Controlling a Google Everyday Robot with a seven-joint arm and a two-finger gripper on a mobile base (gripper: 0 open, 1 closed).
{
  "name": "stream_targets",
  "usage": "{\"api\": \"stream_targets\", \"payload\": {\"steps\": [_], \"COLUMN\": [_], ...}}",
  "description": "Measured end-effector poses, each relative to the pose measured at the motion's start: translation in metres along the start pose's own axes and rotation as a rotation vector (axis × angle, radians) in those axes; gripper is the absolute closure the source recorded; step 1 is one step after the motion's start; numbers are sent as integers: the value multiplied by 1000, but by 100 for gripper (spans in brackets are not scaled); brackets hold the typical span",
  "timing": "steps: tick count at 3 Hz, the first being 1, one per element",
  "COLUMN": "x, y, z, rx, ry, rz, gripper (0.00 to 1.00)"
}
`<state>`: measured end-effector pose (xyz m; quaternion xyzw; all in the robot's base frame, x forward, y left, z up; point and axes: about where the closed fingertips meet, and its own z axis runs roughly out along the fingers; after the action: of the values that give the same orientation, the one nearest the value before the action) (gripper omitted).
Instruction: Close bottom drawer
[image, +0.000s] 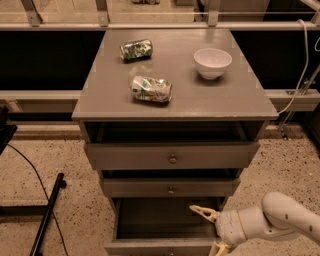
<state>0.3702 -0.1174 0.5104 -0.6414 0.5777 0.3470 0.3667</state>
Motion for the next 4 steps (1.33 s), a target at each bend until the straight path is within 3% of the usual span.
{"api": "stream_targets", "payload": {"steps": [1, 2, 3, 4], "x": [7, 33, 54, 77], "y": [8, 20, 10, 29], "z": [10, 38, 68, 103], "rx": [-2, 29, 88, 65], "ry": [-17, 42, -13, -81], "rz": [-16, -82, -154, -137], "gripper": [0, 0, 0, 0]}}
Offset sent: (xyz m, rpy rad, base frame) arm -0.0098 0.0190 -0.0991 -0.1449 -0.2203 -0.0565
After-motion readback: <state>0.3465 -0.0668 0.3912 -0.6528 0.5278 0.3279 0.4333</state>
